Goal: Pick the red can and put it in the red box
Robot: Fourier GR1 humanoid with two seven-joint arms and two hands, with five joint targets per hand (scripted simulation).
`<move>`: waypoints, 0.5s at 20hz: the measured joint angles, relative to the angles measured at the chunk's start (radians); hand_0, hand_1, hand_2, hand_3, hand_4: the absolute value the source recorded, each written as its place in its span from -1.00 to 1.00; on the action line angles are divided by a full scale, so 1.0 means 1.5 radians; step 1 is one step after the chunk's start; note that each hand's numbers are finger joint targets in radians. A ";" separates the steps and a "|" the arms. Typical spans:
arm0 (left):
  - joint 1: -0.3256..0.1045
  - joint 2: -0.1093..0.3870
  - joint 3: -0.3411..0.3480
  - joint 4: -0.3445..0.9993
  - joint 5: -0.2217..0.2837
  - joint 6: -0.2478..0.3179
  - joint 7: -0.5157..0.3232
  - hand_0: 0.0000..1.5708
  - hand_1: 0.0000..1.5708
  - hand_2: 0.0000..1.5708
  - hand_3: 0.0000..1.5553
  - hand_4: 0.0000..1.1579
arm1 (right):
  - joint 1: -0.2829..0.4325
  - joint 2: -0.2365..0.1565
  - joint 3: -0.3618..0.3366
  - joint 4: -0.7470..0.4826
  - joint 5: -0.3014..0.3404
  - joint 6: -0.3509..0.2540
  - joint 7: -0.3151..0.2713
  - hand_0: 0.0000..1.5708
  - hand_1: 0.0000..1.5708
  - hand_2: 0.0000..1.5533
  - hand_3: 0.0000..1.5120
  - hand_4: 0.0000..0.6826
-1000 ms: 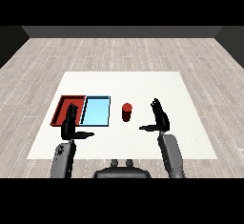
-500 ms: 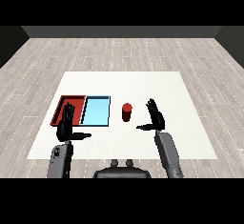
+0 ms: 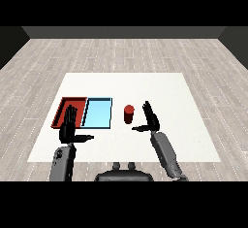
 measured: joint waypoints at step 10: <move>-0.014 0.009 0.018 0.017 0.015 -0.008 -0.001 -1.00 -1.00 -1.00 -1.00 -1.00 | -0.040 0.002 0.043 0.103 -0.043 -0.023 -0.062 -1.00 -1.00 -1.00 -1.00 -1.00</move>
